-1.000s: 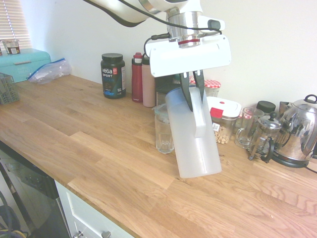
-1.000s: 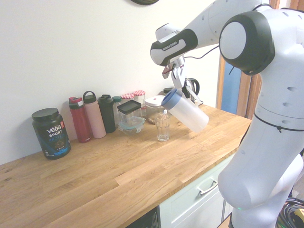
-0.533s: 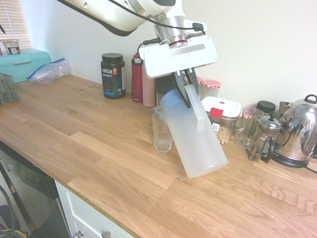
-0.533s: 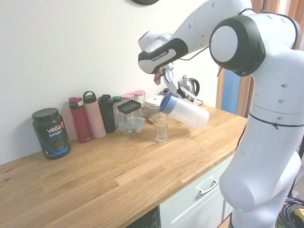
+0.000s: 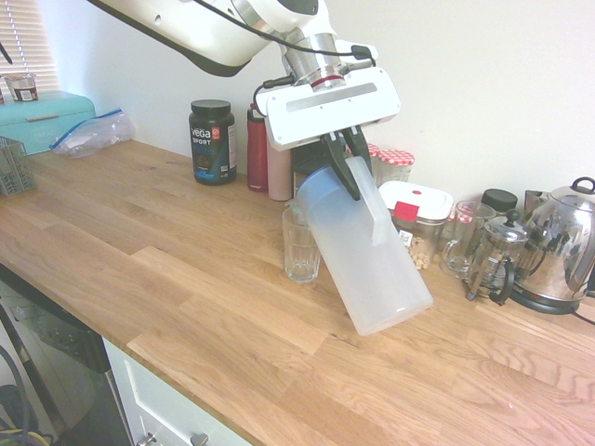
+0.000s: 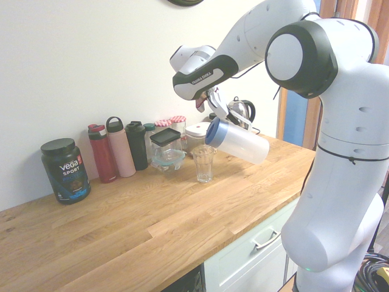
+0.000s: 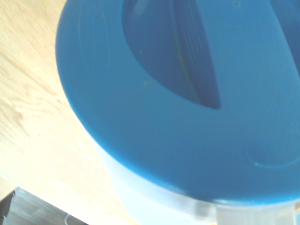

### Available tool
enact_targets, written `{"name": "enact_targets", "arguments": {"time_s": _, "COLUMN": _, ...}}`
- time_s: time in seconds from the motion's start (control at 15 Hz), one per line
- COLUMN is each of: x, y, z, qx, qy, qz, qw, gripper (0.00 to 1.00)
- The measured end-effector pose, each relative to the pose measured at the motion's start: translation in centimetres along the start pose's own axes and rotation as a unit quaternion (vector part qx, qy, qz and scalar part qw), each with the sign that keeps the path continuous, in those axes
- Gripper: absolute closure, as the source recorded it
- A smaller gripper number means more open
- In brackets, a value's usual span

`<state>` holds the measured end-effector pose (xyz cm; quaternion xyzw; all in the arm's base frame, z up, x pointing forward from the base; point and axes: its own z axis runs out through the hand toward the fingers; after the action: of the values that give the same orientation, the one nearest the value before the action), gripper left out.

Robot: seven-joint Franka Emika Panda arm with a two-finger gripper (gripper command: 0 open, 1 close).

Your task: Pour me some water

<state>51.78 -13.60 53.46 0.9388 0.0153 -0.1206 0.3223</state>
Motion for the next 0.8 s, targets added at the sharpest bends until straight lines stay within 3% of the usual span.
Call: {"name": "enact_targets", "arguments": {"time_s": 0.8, "x": -1.6, "y": 0.0, "z": -1.9, "qx": -0.02, "qy": -0.002, "qz": -0.014, "qw": 1.0, "gripper": 1.0}}
